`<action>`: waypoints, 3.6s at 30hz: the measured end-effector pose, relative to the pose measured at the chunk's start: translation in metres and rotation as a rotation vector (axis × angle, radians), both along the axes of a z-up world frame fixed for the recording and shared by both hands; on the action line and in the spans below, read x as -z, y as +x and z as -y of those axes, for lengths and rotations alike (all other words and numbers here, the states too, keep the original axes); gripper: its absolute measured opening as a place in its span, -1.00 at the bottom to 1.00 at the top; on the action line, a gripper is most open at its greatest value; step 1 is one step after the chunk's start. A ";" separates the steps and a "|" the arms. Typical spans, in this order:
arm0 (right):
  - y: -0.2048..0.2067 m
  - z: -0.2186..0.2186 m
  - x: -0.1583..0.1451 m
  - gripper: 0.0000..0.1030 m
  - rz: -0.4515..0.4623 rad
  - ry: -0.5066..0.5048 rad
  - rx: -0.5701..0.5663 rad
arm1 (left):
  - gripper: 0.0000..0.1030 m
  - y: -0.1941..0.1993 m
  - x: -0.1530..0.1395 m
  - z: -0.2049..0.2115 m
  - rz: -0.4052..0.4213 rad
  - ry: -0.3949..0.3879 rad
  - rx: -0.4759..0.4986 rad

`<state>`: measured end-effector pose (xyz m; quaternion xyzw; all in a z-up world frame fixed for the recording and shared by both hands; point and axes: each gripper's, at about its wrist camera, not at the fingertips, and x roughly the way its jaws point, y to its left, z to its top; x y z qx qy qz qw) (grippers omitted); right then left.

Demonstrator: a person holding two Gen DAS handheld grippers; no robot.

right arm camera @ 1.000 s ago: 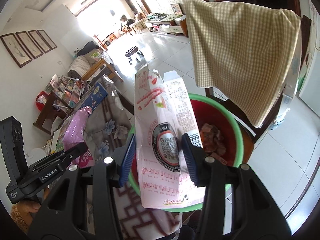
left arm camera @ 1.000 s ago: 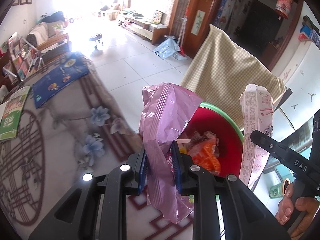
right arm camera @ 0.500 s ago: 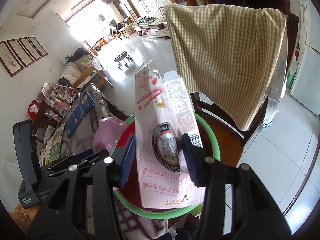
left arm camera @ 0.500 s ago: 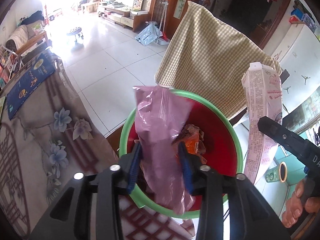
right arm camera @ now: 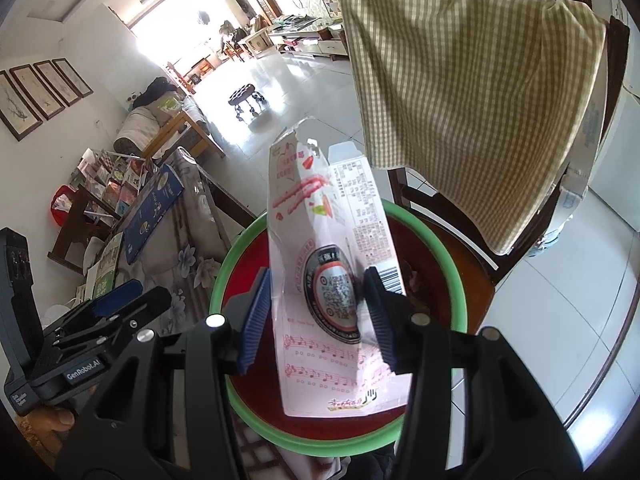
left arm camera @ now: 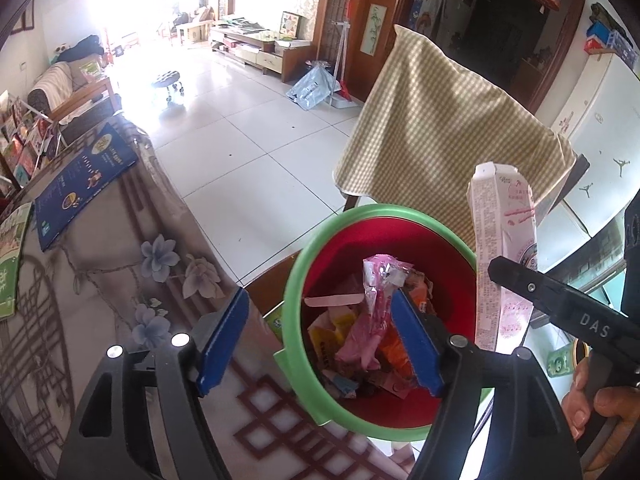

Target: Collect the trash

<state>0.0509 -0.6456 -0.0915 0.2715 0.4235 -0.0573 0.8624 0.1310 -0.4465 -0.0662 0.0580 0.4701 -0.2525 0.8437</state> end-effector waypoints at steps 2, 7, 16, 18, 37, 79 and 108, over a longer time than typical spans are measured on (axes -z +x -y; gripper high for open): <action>0.005 -0.004 0.002 -0.10 -0.007 -0.001 -0.010 | 0.38 0.002 -0.001 -0.007 -0.002 -0.003 -0.015; 0.014 -0.014 0.006 -0.10 -0.026 -0.007 -0.030 | 0.41 0.005 -0.003 -0.029 0.003 -0.009 -0.061; 0.020 -0.027 0.018 0.22 -0.070 -0.026 0.002 | 0.54 0.003 -0.009 -0.071 0.017 -0.017 -0.135; 0.021 -0.031 0.016 0.35 -0.067 -0.036 0.013 | 0.58 0.001 -0.012 -0.084 0.031 -0.014 -0.157; -0.027 -0.249 -0.130 0.91 0.451 -0.628 0.082 | 0.85 -0.051 -0.111 -0.262 0.531 -0.102 -0.395; -0.054 -0.367 -0.139 0.91 0.428 -0.556 0.114 | 0.85 -0.087 -0.130 -0.393 0.503 -0.170 -0.431; -0.042 -0.372 -0.128 0.91 0.378 -0.542 0.065 | 0.85 -0.081 -0.121 -0.399 0.476 -0.164 -0.436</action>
